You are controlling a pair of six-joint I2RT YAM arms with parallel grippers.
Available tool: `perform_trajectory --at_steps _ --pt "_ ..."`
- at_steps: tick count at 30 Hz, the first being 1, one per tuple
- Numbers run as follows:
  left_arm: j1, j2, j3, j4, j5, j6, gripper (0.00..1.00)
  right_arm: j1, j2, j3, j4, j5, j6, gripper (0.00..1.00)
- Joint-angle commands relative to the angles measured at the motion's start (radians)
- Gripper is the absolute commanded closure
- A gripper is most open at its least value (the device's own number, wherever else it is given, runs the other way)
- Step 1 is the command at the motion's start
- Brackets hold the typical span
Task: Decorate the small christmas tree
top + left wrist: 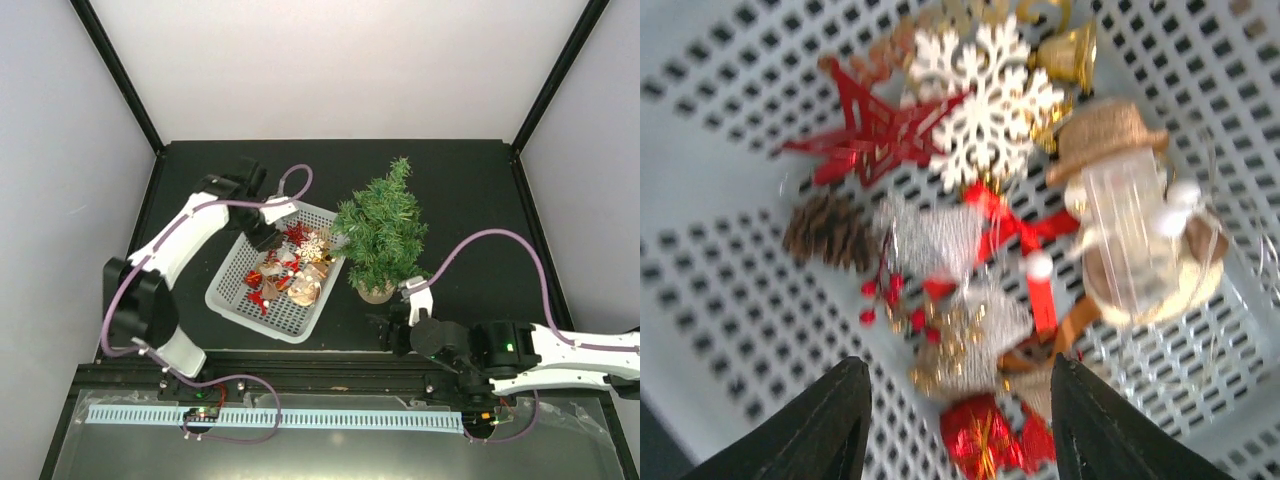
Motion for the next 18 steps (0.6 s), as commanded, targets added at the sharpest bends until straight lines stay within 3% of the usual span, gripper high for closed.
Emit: perform_trajectory --at_steps 1,6,15,18 --pt "-0.032 0.172 0.169 -0.055 0.126 -0.029 0.54 0.01 -0.037 0.004 0.052 0.199 0.051 0.28" --pt "-0.082 0.341 0.266 -0.088 0.164 -0.055 0.68 0.01 0.024 0.076 0.012 0.259 0.014 0.25" --pt "-0.124 0.417 0.21 -0.042 0.171 -0.086 0.68 0.011 -0.057 0.027 -0.015 0.275 0.041 0.22" --pt "-0.132 0.429 0.203 -0.039 0.171 -0.097 0.64 0.011 -0.097 0.01 -0.017 0.305 0.033 0.21"
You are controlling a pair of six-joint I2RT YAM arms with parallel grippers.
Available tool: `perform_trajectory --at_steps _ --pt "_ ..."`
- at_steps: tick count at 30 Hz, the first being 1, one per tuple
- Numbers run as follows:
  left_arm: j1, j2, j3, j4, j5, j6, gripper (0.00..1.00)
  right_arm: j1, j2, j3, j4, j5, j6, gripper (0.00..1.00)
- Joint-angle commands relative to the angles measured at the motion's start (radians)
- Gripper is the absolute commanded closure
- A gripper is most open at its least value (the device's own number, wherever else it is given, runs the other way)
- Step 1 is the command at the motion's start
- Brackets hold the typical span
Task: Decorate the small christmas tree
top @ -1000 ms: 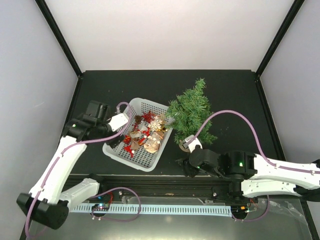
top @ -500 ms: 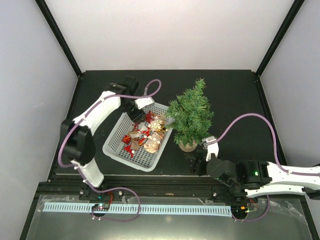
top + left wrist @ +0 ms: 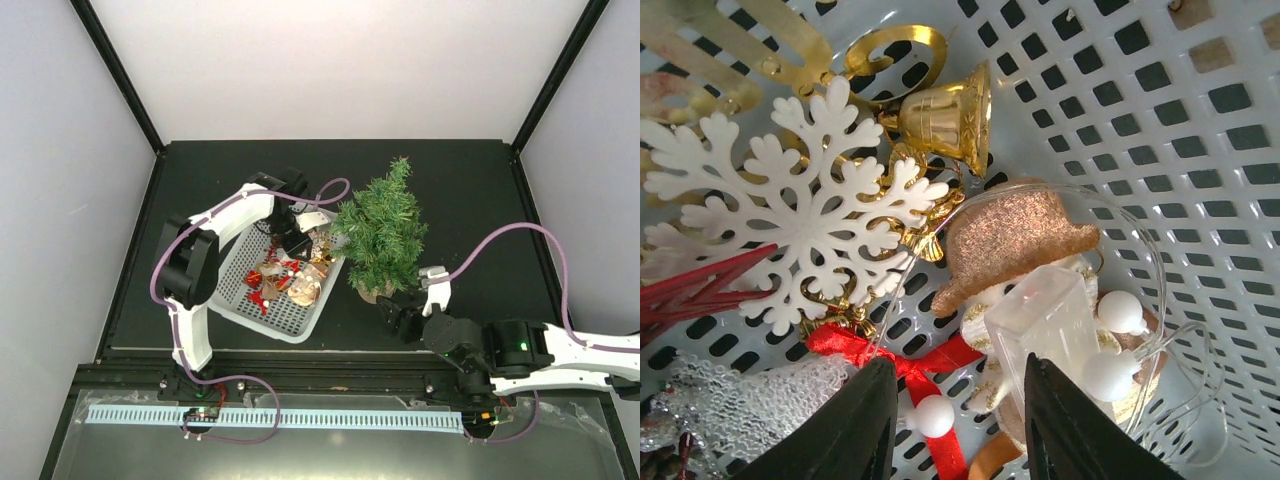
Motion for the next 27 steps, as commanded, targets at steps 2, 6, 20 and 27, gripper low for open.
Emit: perform_trajectory --at_steps 2,6,20,27 --pt "-0.016 0.019 -0.015 0.006 0.016 -0.035 0.62 0.006 -0.057 -0.025 -0.017 0.082 0.017 0.2" --pt "-0.03 0.04 -0.028 0.026 -0.019 -0.048 0.54 0.007 -0.062 -0.025 -0.023 0.073 0.012 0.19" --pt "-0.046 0.09 -0.015 -0.015 0.029 -0.038 0.42 0.006 -0.074 -0.027 -0.049 0.082 0.011 0.18" --pt "-0.045 0.069 -0.022 -0.079 0.096 0.001 0.32 0.006 -0.013 -0.008 -0.033 0.071 -0.017 0.18"
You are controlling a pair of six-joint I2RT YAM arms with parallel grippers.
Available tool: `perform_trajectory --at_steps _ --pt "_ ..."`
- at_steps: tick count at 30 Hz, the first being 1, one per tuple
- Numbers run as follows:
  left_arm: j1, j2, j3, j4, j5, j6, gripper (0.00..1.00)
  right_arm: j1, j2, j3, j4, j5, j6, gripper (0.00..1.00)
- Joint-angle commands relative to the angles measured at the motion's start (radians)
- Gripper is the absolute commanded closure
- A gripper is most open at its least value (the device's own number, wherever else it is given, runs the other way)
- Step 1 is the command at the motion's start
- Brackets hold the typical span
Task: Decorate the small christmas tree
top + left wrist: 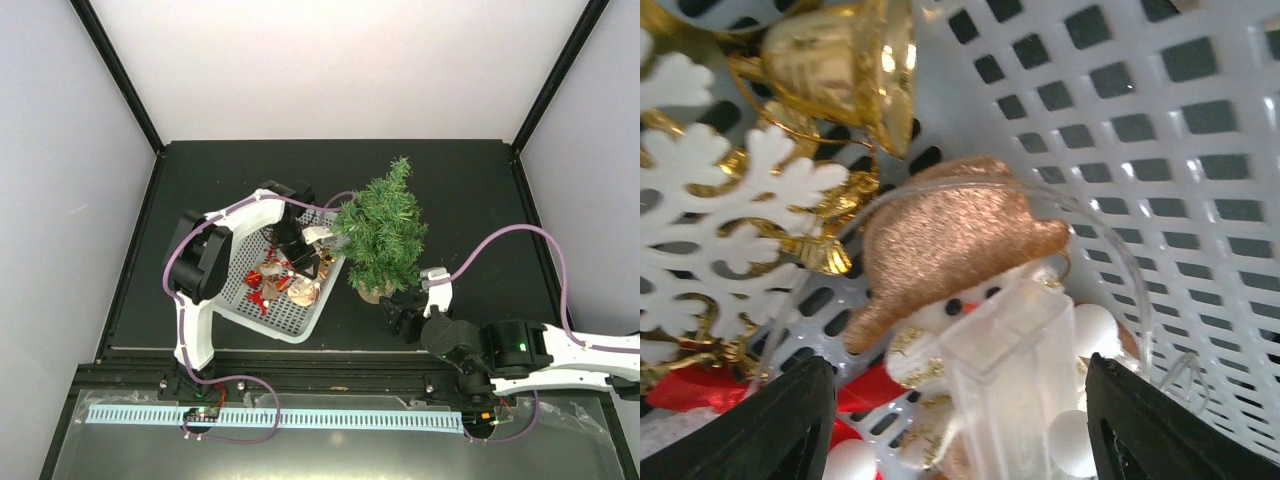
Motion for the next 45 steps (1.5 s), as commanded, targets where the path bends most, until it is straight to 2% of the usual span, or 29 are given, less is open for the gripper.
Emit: perform_trajectory --at_steps 1,7,12,22,25,32,45 --pt "-0.009 -0.004 -0.001 -0.065 0.047 0.034 0.32 0.006 0.039 0.018 0.011 0.032 -0.016 0.18" --pt "-0.008 -0.003 -0.046 -0.082 0.057 0.057 0.46 0.005 0.077 0.028 0.024 0.024 -0.027 0.18" --pt "-0.008 0.001 -0.059 -0.102 0.07 0.078 0.42 0.006 0.088 0.025 0.038 0.024 -0.03 0.18" --pt "-0.009 -0.028 -0.047 -0.121 0.083 0.08 0.7 0.005 0.108 0.017 0.049 0.024 -0.018 0.17" --pt "-0.008 -0.037 -0.047 -0.126 0.084 0.08 0.75 0.006 0.109 0.013 0.049 0.024 -0.014 0.17" --pt "0.001 -0.075 -0.02 -0.144 0.063 0.075 0.78 0.006 0.103 0.005 0.055 0.024 -0.011 0.17" --pt "0.041 -0.19 0.17 -0.23 -0.053 0.059 0.73 0.006 0.099 -0.008 0.071 0.024 -0.011 0.16"
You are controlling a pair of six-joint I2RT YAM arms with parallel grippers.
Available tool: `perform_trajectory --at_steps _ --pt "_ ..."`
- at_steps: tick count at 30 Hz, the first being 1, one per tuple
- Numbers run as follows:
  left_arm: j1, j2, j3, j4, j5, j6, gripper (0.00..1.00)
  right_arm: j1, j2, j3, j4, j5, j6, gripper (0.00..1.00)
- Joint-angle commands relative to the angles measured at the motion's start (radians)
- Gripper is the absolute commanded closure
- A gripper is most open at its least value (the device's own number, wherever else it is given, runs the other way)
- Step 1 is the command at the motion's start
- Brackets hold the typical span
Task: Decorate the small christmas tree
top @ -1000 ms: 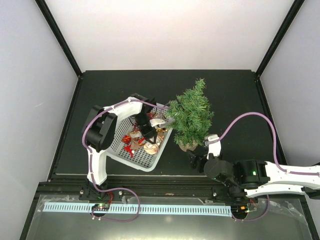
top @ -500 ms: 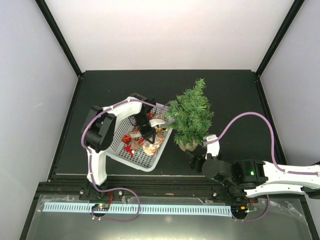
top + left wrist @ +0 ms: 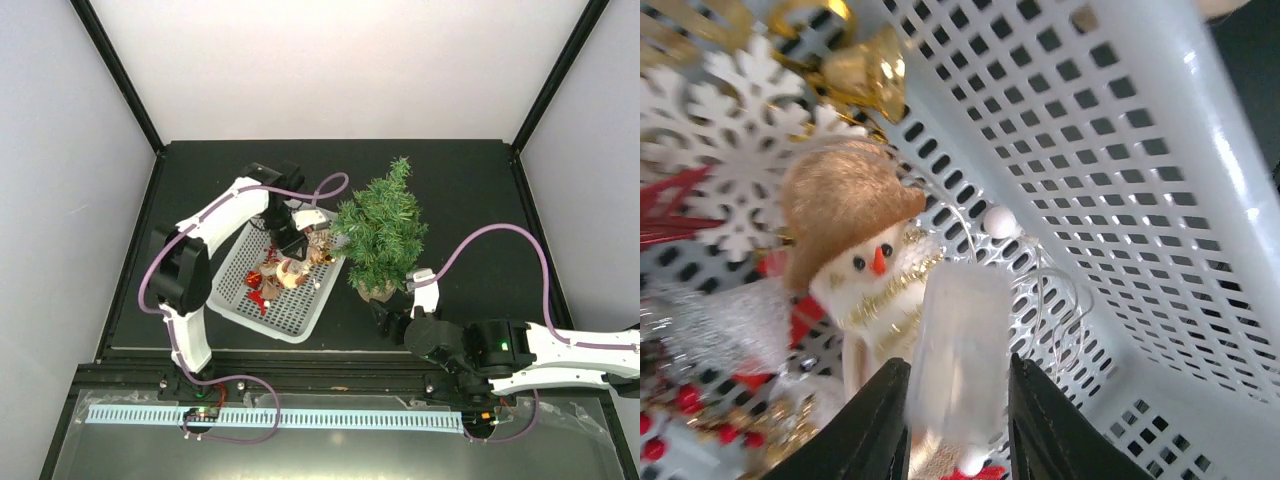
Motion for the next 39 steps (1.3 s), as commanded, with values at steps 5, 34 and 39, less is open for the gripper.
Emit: perform_trajectory --at_steps 5,34,39 --pt "0.02 -0.105 0.148 -0.105 -0.046 -0.01 0.73 0.006 -0.015 -0.019 0.038 0.025 0.011 0.16" --pt "-0.073 0.012 -0.103 0.158 -0.14 -0.141 0.43 0.006 -0.02 -0.057 0.055 -0.024 0.022 0.14" --pt "-0.1 0.0 -0.129 0.178 -0.165 -0.147 0.42 0.006 -0.024 -0.07 0.063 -0.022 0.023 0.14"
